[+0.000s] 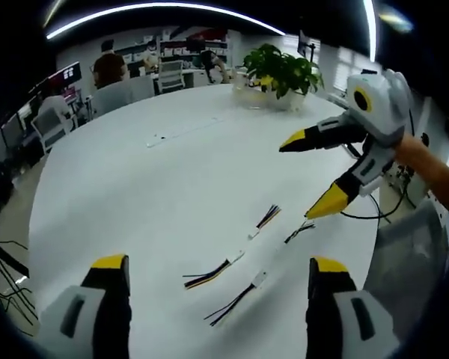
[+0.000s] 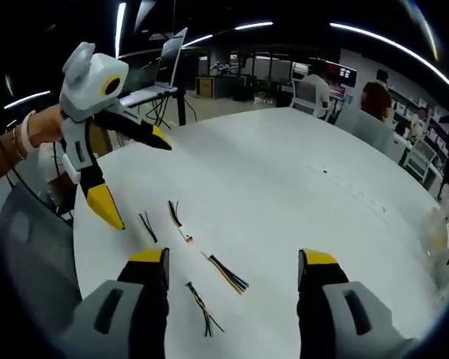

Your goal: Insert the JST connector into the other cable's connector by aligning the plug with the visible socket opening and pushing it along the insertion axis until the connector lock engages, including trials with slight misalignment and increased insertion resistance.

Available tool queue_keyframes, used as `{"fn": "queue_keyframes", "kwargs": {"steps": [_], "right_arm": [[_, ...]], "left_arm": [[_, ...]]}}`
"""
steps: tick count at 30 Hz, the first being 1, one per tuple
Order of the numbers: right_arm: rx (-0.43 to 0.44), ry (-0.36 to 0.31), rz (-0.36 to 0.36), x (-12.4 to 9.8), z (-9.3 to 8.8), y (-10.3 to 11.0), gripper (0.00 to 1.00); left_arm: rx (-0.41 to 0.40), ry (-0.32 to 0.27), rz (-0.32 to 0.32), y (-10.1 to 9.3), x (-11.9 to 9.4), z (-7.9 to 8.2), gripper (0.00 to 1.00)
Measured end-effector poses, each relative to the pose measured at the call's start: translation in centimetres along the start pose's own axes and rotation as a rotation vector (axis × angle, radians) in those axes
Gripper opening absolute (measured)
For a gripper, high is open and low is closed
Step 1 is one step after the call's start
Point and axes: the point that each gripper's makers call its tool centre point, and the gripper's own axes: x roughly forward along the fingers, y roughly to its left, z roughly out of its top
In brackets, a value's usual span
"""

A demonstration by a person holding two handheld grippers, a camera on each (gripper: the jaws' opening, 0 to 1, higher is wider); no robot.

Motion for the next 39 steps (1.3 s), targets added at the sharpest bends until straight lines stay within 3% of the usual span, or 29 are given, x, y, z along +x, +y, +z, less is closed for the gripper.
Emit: {"fn": "queue_keyframes", "kwargs": {"steps": [5,12,16,20,26,34,39], "right_arm": [[0.003,-0.024,-0.023,0.0,0.7,-0.9,0.63],[-0.002,-0.026,0.005,0.4,0.9,-1.0,0.56],[-0.012,-0.017,0.032,0.6,0.8,-0.4,0.53],[-0.03,-0.005,0.052,1.1,0.7,0.1,0.51],[-0.055,0.009,0.068,1.6,0.6,0.6,0.51],[-0.07,0.026,0.091,2.1,0.3,1.0,0.5],[-0.073,0.038,0.102,2.3,-0.2,1.3,0.49]], "left_arm": [[-0.025,-0.006,0.001,0.6,0.1,0.0,0.93],[-0.037,-0.001,0.014,1.3,0.3,0.1,0.92],[-0.035,0.01,0.008,1.4,0.5,0.0,0.86],[-0.026,-0.026,0.007,1.6,0.3,0.8,0.74],[-0.015,-0.031,0.011,1.7,0.4,1.1,0.7],[0.025,0.022,-0.004,1.1,1.1,0.0,0.68],[0.03,0.025,-0.017,0.7,1.4,-0.5,0.65]]}}
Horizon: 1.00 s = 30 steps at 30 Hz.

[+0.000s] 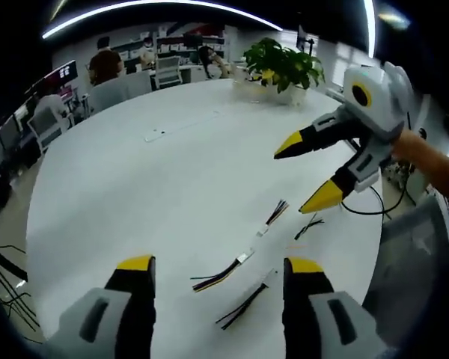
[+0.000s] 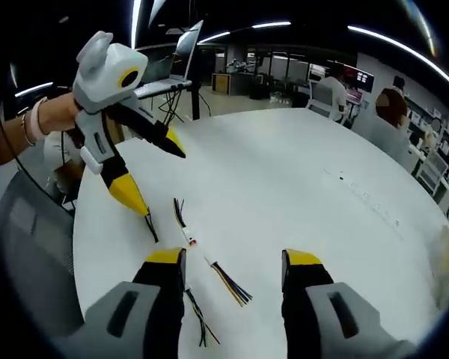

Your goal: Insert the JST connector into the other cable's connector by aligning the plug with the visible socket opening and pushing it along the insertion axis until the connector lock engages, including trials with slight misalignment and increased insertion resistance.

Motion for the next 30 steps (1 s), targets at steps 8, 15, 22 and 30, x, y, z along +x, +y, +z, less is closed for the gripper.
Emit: {"fn": "queue_keyframes", "kwargs": {"steps": [8,15,22,30], "right_arm": [[-0.028,0.02,0.028,0.5,-0.7,0.5,0.45],[-0.027,0.021,0.048,0.8,-0.8,0.7,0.42],[-0.053,0.03,0.049,0.7,-1.1,0.1,0.37],[-0.053,0.043,0.068,0.7,-1.6,0.0,0.32]], "left_arm": [[0.037,0.01,-0.037,-1.1,0.6,-0.5,0.6],[0.025,0.029,-0.072,-1.4,1.0,-1.0,0.53],[0.098,0.016,-0.078,-1.2,1.3,-0.9,0.47],[0.166,0.038,-0.107,-1.6,1.7,-1.4,0.41]]}}
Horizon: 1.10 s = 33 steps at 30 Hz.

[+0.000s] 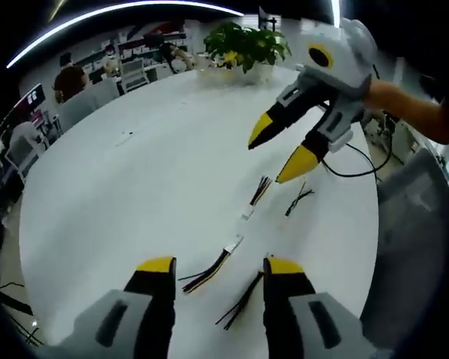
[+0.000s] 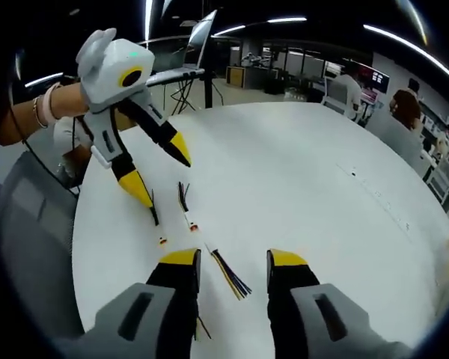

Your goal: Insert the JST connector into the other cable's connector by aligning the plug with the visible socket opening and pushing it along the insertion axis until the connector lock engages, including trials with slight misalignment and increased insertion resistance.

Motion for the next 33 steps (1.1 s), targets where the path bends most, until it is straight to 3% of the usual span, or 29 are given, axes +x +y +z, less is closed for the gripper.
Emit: {"fn": "queue_keyframes", "kwargs": {"steps": [4,9,17,21,28,33], "right_arm": [[0.014,-0.007,0.021,0.4,-0.3,0.2,0.31],[0.013,0.003,0.038,1.1,-0.9,0.4,0.31],[-0.027,0.015,0.099,1.7,-1.4,1.6,0.23],[-0.041,0.0,0.125,2.0,-1.3,2.0,0.19],[-0.048,-0.008,0.16,2.8,-1.6,2.3,0.14],[-0.075,0.001,0.169,3.1,-1.7,2.3,0.13]], "left_arm": [[0.021,-0.008,0.005,0.2,0.2,0.2,0.39],[0.12,0.014,-0.009,0.1,0.6,-0.1,0.35],[0.145,0.007,-0.03,-0.2,1.3,-0.2,0.27],[0.047,0.011,-0.057,-0.6,1.6,-0.4,0.27],[0.131,0.03,-0.046,-0.4,2.1,-1.0,0.24],[0.134,0.018,-0.053,-0.4,2.4,-0.9,0.22]]}}
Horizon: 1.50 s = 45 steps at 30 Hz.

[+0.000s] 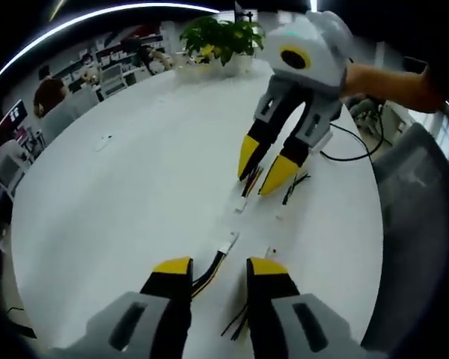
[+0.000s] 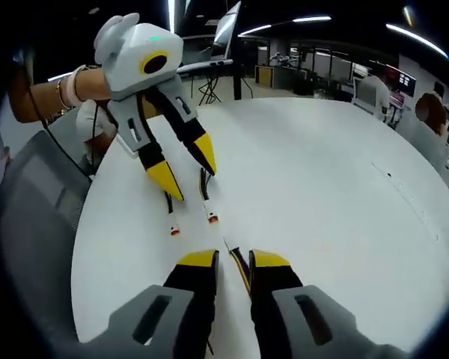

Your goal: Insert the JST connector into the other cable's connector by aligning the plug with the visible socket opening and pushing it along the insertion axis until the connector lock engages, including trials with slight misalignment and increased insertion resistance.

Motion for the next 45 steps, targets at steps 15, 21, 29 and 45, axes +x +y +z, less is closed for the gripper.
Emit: {"fn": "queue_keyframes", "kwargs": {"steps": [15,21,29,45], "right_arm": [[-0.081,0.035,0.041,1.1,-0.5,-0.4,0.11],[-0.074,0.048,0.052,1.4,-0.9,-0.6,0.11],[-0.054,0.041,0.071,1.6,-1.2,-0.4,0.09],[-0.057,0.004,0.063,1.9,-0.7,-0.7,0.07]], "left_arm": [[0.028,-0.019,-0.017,0.3,1.5,-0.5,0.17],[0.076,-0.045,-0.061,-0.4,1.9,-0.2,0.16],[0.074,-0.092,-0.079,-0.8,2.5,0.3,0.12],[0.083,-0.124,-0.098,-0.8,2.8,0.3,0.07]]}}
